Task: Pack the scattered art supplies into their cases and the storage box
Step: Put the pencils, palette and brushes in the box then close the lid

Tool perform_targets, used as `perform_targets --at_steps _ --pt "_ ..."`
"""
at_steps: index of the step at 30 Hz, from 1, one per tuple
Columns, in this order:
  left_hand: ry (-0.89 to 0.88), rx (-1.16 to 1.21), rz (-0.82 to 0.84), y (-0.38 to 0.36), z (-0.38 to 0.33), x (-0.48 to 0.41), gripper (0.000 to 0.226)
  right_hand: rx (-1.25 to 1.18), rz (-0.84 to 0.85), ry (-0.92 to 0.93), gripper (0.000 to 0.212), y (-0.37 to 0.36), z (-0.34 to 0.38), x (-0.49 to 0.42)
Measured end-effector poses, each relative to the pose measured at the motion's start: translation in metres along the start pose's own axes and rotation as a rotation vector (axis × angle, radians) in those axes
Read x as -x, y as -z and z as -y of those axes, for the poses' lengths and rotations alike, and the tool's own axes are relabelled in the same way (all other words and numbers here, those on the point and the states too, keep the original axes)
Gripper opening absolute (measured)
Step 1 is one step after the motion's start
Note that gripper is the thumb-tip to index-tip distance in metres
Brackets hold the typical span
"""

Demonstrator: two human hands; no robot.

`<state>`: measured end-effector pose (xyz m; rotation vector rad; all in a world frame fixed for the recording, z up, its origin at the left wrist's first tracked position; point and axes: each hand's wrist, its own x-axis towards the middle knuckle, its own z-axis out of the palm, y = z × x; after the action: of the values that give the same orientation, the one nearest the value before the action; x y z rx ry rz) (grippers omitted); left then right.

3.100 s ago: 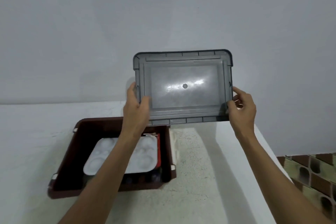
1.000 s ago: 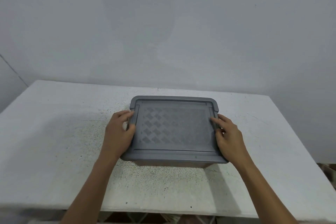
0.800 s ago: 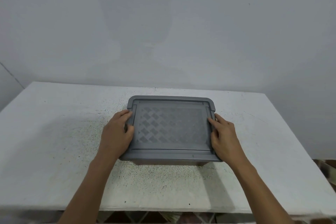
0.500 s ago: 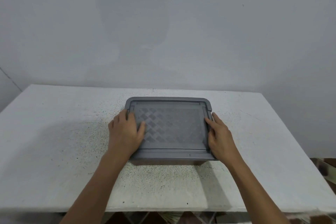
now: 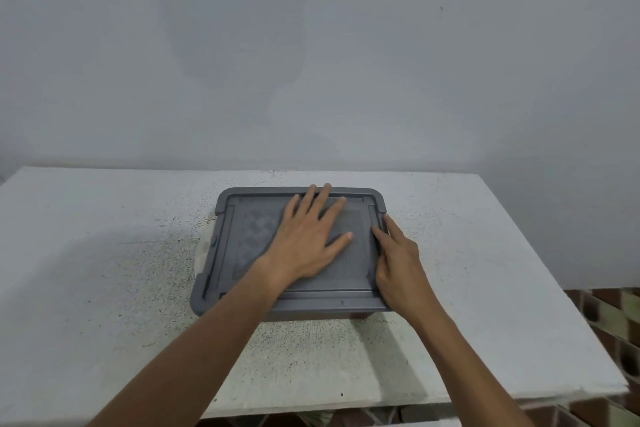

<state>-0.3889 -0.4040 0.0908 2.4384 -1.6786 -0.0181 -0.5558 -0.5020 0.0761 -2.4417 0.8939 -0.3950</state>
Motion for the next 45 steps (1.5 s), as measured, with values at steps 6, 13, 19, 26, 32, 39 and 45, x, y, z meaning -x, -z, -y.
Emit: perform_targets --at_steps 6,13,19,26,32,39,45 --pt "-0.109 -0.039 0.017 -0.009 -0.01 -0.032 0.063 -0.056 -0.017 0.006 0.049 -0.001 0.0 0.003" --pt "-0.109 -0.045 0.022 -0.012 -0.009 -0.036 0.065 -0.538 -0.201 -0.32 0.054 0.006 0.008 0.011" --pt "-0.113 -0.046 0.008 -0.013 -0.009 -0.037 0.064 -0.686 -0.259 -0.456 0.01 0.003 0.008 0.011" --pt "-0.114 -0.048 -0.001 -0.013 -0.009 -0.036 0.064 -0.657 -0.289 -0.36 0.035 0.001 0.003 0.015" --pt "-0.103 -0.043 -0.001 -0.013 -0.009 -0.036 0.065 -0.635 -0.289 -0.3 0.037 0.001 0.003 0.015" --pt "-0.106 -0.045 0.002 -0.014 -0.009 -0.036 0.066 -0.623 -0.343 -0.236 0.025 0.001 0.004 0.017" --pt "-0.109 -0.047 0.004 -0.014 -0.008 -0.036 0.064 -0.544 -0.326 -0.215 0.024 0.0 0.001 0.015"
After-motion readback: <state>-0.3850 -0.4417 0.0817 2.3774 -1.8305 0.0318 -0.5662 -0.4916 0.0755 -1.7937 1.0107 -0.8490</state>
